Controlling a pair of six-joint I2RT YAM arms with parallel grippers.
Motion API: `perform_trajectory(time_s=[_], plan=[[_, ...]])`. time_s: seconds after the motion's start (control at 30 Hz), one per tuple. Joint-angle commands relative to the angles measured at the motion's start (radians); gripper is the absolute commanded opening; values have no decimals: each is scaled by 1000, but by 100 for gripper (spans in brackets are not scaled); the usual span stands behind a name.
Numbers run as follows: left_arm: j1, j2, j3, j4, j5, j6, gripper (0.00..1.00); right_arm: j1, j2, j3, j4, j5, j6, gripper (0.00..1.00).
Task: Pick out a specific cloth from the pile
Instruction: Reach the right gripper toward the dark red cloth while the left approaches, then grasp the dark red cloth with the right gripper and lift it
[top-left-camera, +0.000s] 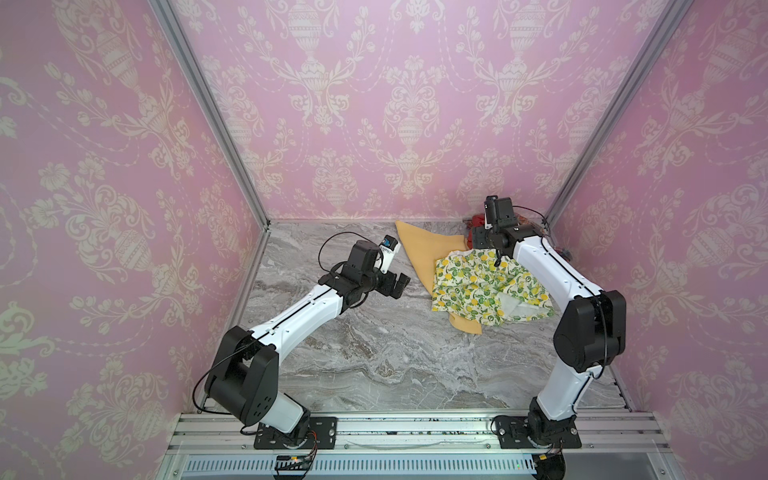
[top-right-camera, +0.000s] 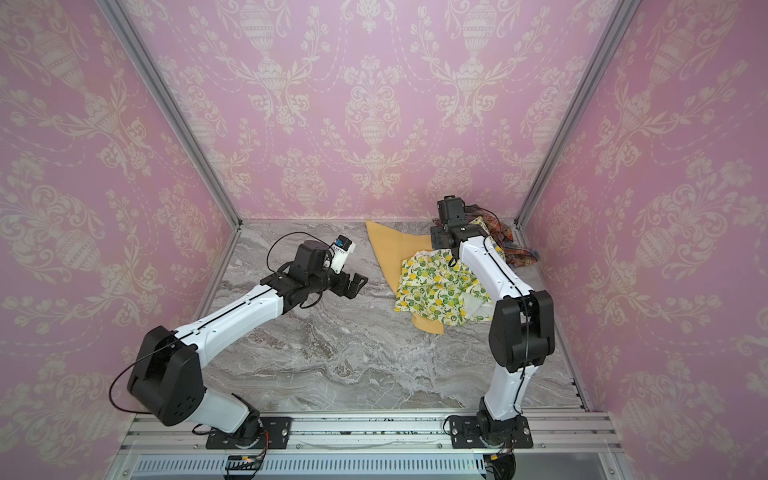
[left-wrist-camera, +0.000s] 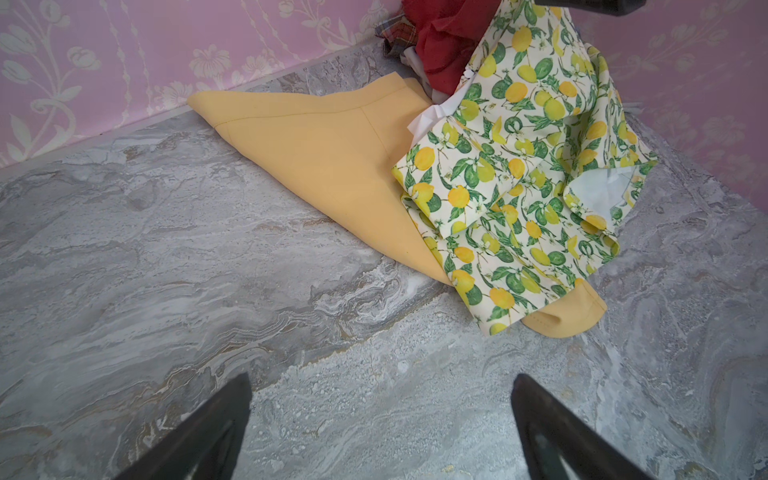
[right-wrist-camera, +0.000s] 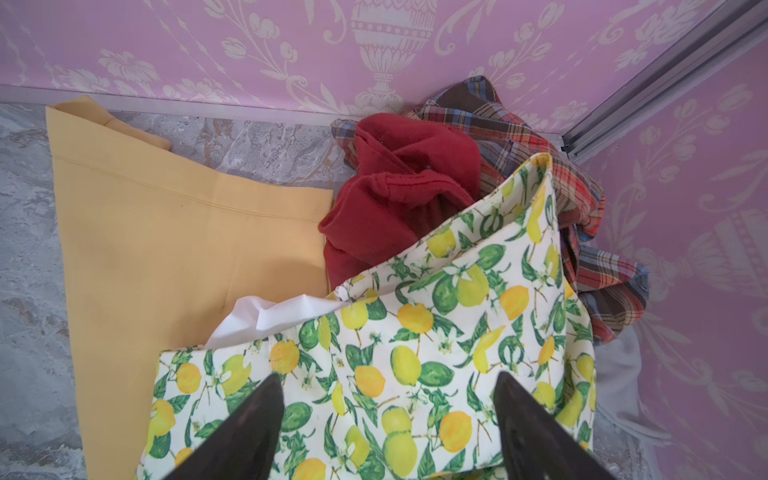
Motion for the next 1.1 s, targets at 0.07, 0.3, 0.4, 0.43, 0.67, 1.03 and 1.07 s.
perform_trajectory(time_s=[0.07, 0.3, 0.4, 0.43, 0.67, 1.03, 1.07], plan=[[-25, 13, -22, -5, 10, 33, 99, 6, 93, 110, -52, 58, -53, 80], [-50, 29, -26, -12, -3, 48, 99, 9, 218, 245, -79, 108, -104, 81], [-58, 32, -26, -13, -3, 51, 99, 9, 287, 315, -89, 126, -135, 80], [-61, 32, -27, -15, -2, 55, 99, 9, 314, 342, -92, 139, -145, 80], [-63, 42, -30, -16, -16, 66, 99, 6, 544, 597, -146, 245, -258, 75], [-64, 43, -34, -11, -34, 77, 99, 20, 526, 834, -133, 241, -253, 0], [-64, 44, -34, -10, -35, 77, 99, 20, 490, 821, -119, 218, -236, 0]])
